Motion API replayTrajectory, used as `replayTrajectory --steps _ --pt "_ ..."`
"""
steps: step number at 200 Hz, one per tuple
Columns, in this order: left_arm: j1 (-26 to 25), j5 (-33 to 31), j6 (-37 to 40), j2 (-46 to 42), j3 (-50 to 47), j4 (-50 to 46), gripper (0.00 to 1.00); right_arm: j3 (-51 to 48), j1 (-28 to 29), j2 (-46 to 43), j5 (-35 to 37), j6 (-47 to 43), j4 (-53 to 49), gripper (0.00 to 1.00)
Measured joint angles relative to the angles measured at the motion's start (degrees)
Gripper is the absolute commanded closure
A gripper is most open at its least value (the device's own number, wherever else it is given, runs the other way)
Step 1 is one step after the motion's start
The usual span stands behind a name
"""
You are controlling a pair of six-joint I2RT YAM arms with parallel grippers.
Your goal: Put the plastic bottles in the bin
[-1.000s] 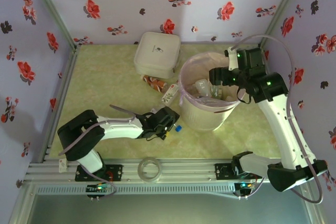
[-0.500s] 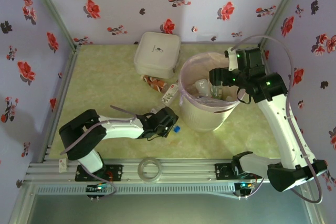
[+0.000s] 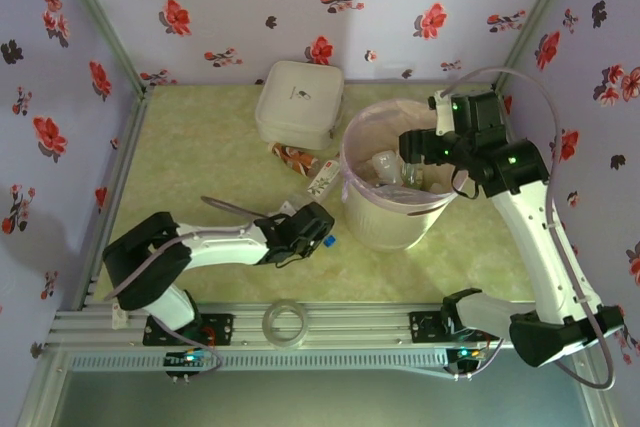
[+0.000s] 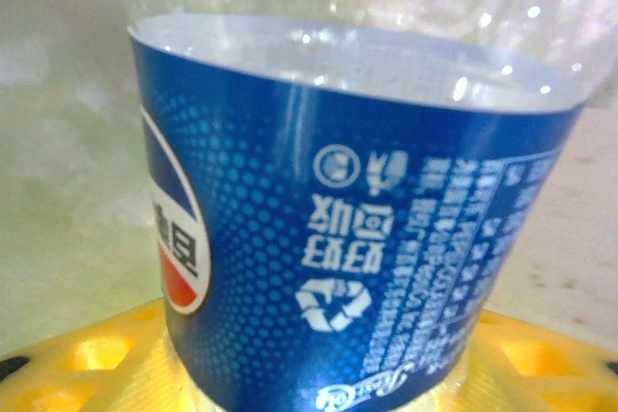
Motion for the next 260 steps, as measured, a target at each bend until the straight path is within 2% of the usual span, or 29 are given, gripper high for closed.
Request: replayTrajectory --steps 31,72,117,153,181,217,260 --pt "0.72 -3.54 4.44 -5.66 -1.25 0.37 0.52 0.02 0.00 -2.05 -0.66 0.11 1.16 0.16" --pt "5.33 -5.73 12.70 -15.10 -9.20 3.50 0.77 2.86 0.52 -2.80 -3.69 1.62 1.31 0.16" --pt "11.37 -5.95 27.85 -31.50 -10.71 -2.34 1.00 6.88 8.00 -1.79 -7.34 3.67 2.93 0.16" --pt "19.15 0.24 41.11 -41.99 -8.44 -7.82 1.00 9.73 14.75 3.54 -11.17 4.57 6.16 0.15" --pt "23.61 7.08 49.48 -45.05 -7.30 -11.32 1.00 14.25 19.74 10.49 -11.65 4.76 7.34 0.15" --pt "24.55 14.64 57.88 -43.41 -3.89 -14.51 1.00 19.76 25.07 18.01 -11.89 4.74 8.04 0.14" --pt "24.59 20.83 63.63 -39.87 0.94 -14.12 1.00 24.28 27.93 24.87 -14.60 4.74 8.74 0.03"
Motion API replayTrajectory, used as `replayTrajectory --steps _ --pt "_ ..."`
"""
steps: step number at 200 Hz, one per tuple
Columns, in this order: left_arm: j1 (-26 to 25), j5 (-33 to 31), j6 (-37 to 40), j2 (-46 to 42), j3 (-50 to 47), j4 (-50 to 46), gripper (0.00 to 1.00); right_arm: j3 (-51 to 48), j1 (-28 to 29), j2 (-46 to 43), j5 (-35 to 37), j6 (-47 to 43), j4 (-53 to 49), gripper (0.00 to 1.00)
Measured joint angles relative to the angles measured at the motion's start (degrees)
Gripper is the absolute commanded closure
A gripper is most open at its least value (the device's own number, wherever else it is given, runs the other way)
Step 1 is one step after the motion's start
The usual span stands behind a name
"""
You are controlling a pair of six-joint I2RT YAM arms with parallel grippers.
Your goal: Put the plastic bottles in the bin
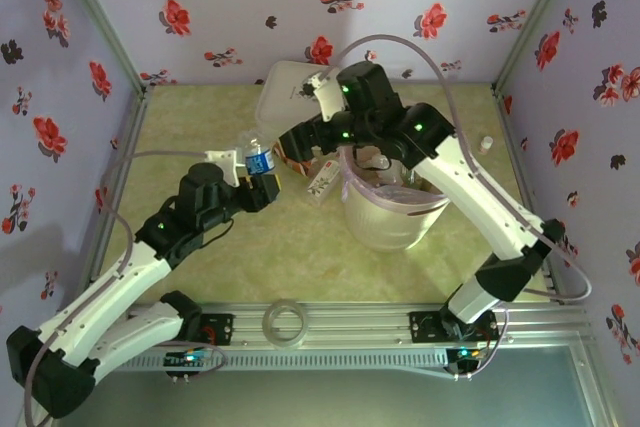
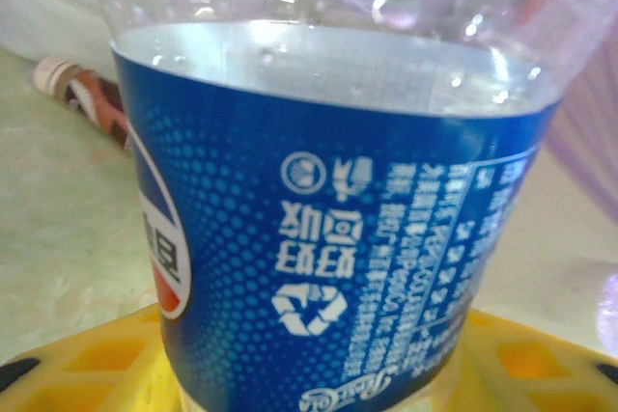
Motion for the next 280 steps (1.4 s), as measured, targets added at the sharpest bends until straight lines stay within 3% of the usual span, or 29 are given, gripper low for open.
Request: replayTrajectory --steps 81,155,280 --pt "0.00 11.13 2.29 3.34 0.59 7.52 1.00 0.09 0.00 6.19 -7.74 2.67 4.76 0.03" --pt "0.98 14.93 0.26 4.46 0.68 10.84 1.00 0.09 -0.70 6.69 -10.64 4.00 6.78 0.12" --pt "1.99 19.26 -0.61 7.72 0.90 16.83 1.00 -5.88 -5.70 3.19 -15.37 6.95 11.21 0.11"
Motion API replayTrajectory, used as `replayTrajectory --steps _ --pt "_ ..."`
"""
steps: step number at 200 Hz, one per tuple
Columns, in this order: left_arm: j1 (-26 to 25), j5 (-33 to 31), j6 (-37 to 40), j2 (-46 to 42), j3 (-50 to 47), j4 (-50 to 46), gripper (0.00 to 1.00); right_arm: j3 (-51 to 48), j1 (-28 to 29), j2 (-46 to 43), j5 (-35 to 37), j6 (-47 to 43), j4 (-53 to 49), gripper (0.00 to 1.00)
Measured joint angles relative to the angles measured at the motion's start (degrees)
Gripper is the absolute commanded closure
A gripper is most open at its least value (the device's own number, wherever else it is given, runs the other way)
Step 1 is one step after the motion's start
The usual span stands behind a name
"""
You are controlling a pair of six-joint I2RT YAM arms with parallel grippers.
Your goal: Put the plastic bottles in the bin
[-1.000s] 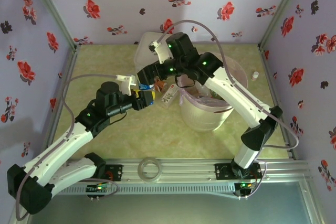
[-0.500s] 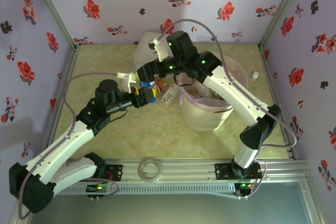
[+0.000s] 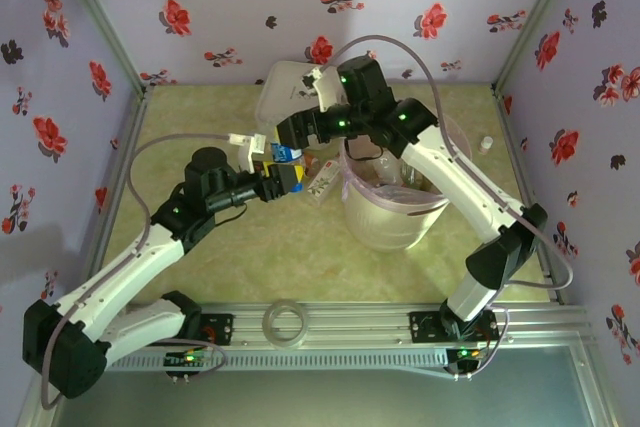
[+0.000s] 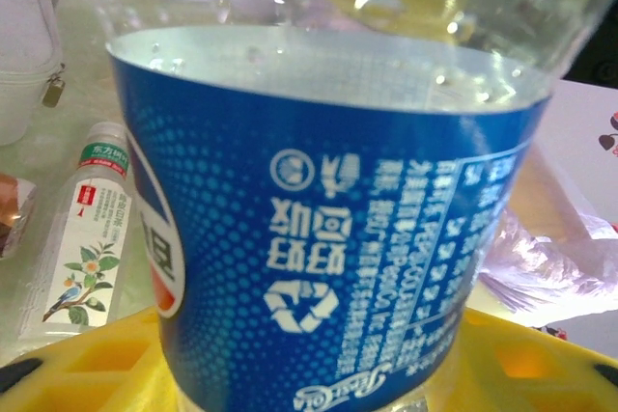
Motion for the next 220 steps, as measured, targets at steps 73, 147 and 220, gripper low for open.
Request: replayTrajectory --steps 73,147,220 --pt "0.00 1.31 -1.03 -0.02 0.00 3.63 1.00 -1.29 -0.09 0.87 -3.52 2.14 2.86 0.30" --pt "0.26 1.38 -1.92 -0.02 -0.15 3.87 0.77 -2.58 -0.33 0.87 -4.37 2.49 5.18 0.44" --pt "2.58 1.36 -4.22 -1.53 -3.34 7.72 0.00 -1.57 -1.49 0.81 -2.73 1.51 4.33 0.46"
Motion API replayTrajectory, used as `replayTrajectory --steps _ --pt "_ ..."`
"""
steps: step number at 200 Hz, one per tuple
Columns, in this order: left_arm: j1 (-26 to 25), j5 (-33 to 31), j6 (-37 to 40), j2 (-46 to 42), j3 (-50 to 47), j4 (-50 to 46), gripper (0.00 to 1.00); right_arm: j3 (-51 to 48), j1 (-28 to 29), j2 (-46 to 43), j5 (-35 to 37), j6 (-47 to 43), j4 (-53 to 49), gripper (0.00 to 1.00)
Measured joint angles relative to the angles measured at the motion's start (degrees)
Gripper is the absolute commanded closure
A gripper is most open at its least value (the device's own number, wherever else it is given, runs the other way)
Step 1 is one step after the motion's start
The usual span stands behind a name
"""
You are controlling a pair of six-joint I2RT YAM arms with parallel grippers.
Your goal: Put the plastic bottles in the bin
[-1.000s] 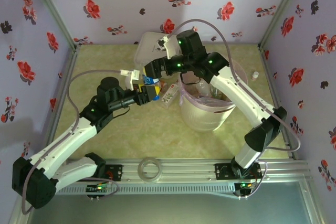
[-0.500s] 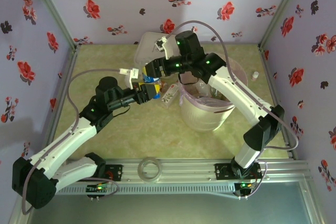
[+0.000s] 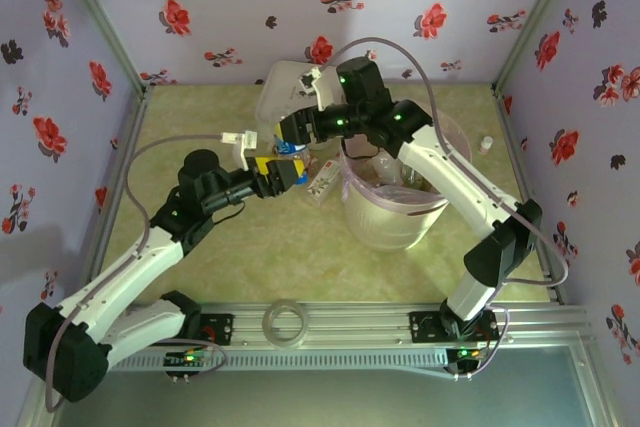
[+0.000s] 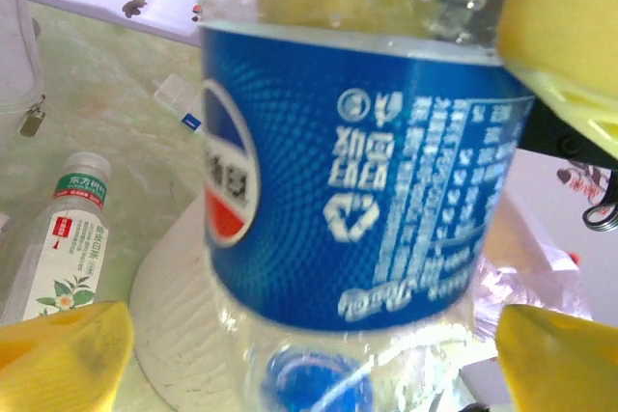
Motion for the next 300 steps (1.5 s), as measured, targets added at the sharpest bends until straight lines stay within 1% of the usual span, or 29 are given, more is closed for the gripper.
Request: replayTrajectory --steps 25,52,64,94,116,143,164,186,218,243,300 --pt "0.85 -0.46 -0.28 -1.77 -1.05 0.79 0.01 3.28 -1.31 -0.13 1.49 -1.29 -1.62 0.47" --pt "1.75 -1.81 -0.79 -2.93 -1.99 0.76 0.07 6.56 -3.28 -1.55 3.82 -3.21 -3.93 0.47" --pt "1.97 -3.52 -1.05 -3.10 -2.16 -0.09 0.10 8.31 -4.33 -2.34 5.16 -4.26 -5.44 0.47" --pt "2.14 -8.41 -0.85 -3.10 -2.01 -5.51 0.10 11.63 -8.57 -5.55 8.37 -6.36 -9.07 0.47" --pt "2.14 -11.67 -0.50 -2.82 -1.60 -10.47 0.10 11.39 -12.24 -9.40 11.13 -7.30 -11.43 0.47" --pt "2.14 -15.17 -0.44 -2.19 -1.60 -14.10 0.12 8.63 -16.13 -15.39 15.58 -8.61 -14.05 0.47" --pt "2.14 -17.07 -0.13 -1.75 -1.60 -15.87 0.12 5.40 -17.73 -19.32 19.10 -9.33 -16.17 0.48" --pt "2.14 -18.14 0.50 -1.01 -1.60 -16.96 0.13 2.03 -18.18 -21.77 23.67 -10.27 -19.34 0.49" --pt "2.12 -18.80 1.07 0.37 -1.49 -17.94 0.13 -1.49 -18.18 -21.09 32.35 -11.80 -24.26 0.49" --pt "2.12 -18.95 1.07 1.20 -1.36 -18.51 0.14 -4.22 -18.23 -19.37 37.22 -12.74 -27.06 0.49" --pt "1.84 -19.10 1.07 2.19 -0.72 -19.04 0.15 -5.70 -18.23 -15.10 43.60 -14.75 -29.73 0.49"
